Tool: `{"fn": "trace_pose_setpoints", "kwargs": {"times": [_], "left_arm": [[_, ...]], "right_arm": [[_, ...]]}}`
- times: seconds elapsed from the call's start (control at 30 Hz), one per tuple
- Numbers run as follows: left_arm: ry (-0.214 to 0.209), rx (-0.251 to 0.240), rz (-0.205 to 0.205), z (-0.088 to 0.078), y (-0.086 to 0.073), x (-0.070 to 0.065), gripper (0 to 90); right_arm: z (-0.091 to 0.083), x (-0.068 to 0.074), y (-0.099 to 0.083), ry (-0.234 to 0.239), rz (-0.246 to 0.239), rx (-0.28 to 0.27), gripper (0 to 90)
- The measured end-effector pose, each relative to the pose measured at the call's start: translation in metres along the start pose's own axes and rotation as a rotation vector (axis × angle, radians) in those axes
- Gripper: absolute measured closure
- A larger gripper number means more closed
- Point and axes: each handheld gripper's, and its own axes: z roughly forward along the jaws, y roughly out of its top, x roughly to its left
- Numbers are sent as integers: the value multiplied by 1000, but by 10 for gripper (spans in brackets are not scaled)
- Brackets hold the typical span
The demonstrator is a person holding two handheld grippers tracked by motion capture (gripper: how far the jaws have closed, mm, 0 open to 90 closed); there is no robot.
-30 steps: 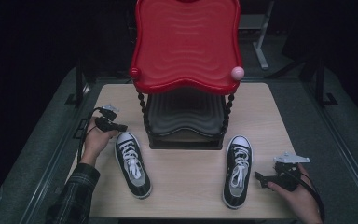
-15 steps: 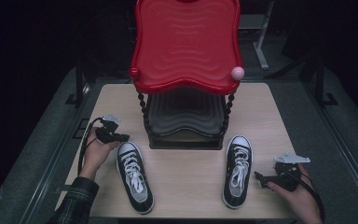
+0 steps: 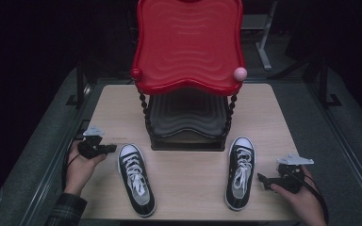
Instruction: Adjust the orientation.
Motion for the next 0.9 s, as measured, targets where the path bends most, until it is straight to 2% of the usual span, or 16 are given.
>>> {"fn": "trace_pose_setpoints", "kwargs": {"times": [0.1,0.23,0.37,0.43,0.6,0.63,0.7,0.8,0.9], "left_arm": [[-23,34,5,-5,-19,-10,900],[-62,62,7,1,-34,-22,900],[-76,89,6,-1,-31,-24,900],[-74,98,21,-1,-29,-25,900],[-85,97,33,1,-27,-30,900],[-94,96,39,3,-26,-33,900],[-86,97,42,3,-26,-36,900],[-115,95,49,6,-24,-43,900],[-118,93,66,10,-19,-52,900]], "right_arm": [[0,0,0,0,0,0,3],[0,0,0,0,0,0,3],[0,0,0,0,1,0,3],[0,0,0,0,1,0,3],[0,0,0,0,1,1,3],[0,0,0,-1,0,0,3],[0,0,0,0,0,0,3],[0,0,0,0,0,0,3],[0,0,0,0,0,0,3]]}}
